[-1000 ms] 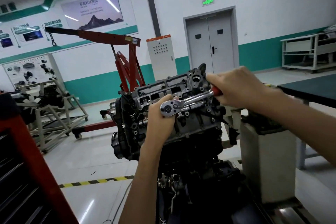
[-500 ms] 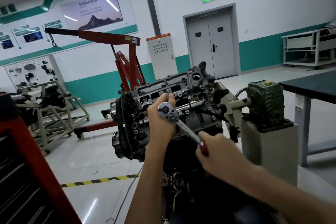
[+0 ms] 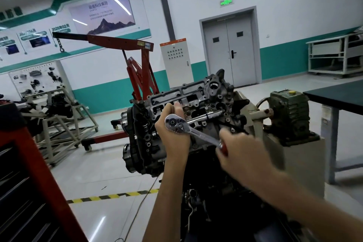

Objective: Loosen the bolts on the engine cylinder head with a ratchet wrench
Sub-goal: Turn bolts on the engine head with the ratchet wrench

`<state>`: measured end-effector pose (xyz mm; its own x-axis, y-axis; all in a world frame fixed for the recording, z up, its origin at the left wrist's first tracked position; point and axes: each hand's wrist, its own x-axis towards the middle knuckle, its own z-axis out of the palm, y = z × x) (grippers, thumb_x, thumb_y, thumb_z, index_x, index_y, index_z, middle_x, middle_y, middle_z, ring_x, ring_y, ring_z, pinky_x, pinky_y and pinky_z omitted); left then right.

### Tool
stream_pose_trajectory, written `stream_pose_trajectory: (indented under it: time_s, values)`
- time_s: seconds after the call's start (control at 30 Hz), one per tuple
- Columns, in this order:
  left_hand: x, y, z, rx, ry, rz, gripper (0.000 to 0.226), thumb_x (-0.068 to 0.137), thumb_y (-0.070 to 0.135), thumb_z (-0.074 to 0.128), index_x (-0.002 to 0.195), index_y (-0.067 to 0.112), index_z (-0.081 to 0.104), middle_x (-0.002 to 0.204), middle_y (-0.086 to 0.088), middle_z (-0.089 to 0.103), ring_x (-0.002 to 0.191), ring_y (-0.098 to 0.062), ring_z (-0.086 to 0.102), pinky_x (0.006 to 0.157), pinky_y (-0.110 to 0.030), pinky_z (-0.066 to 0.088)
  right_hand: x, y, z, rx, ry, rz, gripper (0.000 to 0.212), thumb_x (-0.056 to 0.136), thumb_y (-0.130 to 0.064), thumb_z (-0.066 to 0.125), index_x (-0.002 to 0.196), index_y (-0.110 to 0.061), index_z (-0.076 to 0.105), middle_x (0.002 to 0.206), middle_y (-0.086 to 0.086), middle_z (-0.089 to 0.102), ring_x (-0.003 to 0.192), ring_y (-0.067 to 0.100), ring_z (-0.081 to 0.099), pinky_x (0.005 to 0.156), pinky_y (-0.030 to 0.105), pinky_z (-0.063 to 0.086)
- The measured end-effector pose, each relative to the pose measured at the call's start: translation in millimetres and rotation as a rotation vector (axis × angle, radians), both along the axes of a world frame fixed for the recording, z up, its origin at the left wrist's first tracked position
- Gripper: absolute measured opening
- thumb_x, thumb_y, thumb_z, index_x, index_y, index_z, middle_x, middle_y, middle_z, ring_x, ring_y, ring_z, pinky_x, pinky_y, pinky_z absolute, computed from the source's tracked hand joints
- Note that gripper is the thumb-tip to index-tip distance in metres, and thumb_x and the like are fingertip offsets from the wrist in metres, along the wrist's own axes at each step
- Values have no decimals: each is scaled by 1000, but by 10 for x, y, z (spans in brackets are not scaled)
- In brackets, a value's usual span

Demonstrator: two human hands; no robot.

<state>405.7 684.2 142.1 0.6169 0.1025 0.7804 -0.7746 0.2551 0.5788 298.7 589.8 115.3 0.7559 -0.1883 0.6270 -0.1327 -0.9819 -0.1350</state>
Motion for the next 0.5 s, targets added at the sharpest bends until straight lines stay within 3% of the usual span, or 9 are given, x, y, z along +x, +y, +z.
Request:
stream_pose_trajectory:
  time_s: [0.1, 0.17, 0.27, 0.33, 0.4, 0.5]
  values:
    - [-25, -124, 50, -35, -4, -12, 40, 98, 4, 48, 61, -3, 37, 56, 1, 29, 52, -7, 26, 47, -18, 25, 3, 483, -370, 483, 39, 234, 17, 87, -30, 49, 78, -22, 37, 64, -4, 48, 62, 16, 58, 56, 27, 45]
    - [11, -131, 35, 53, -50, 51, 39, 98, 4, 49, 61, -3, 38, 56, 1, 30, 53, -6, 27, 48, -18, 25, 25, 582, -452, 638, 13, 354, 16, 85, -26, 51, 73, -23, 41, 61, -3, 50, 49, 9, 51, 51, 23, 45]
    - [81, 5, 24, 152, -54, -43, 36, 98, 5, 50, 63, 2, 42, 55, 13, 35, 52, -1, 28, 48, -14, 27, 0, 331, -335, 433, 24, 323, 19, 84, -29, 50, 73, -21, 35, 60, -3, 50, 50, 11, 53, 52, 25, 44]
    - [124, 112, 17, 250, -74, -46, 37, 98, 7, 51, 62, 7, 41, 51, 13, 35, 49, -1, 29, 47, -15, 25, -15, 30, -135, 112, 63, 241, 19, 84, -32, 47, 77, -23, 32, 66, 1, 55, 60, 21, 57, 55, 26, 40]
    - [147, 183, 28, 321, -104, -46, 39, 97, 8, 52, 61, 0, 39, 53, 11, 33, 49, -2, 28, 47, -17, 25, 21, -283, 193, -181, 83, 204, 15, 86, -32, 47, 80, -22, 37, 61, -7, 49, 54, 11, 51, 52, 20, 36]
    - [140, 228, 86, 444, -201, -35, 37, 94, 6, 53, 60, 1, 41, 54, 1, 35, 52, -5, 30, 50, -23, 24, 115, -619, 787, -447, 32, 127, 14, 86, -31, 52, 93, -19, 48, 57, -14, 35, 49, 3, 37, 52, 17, 32]
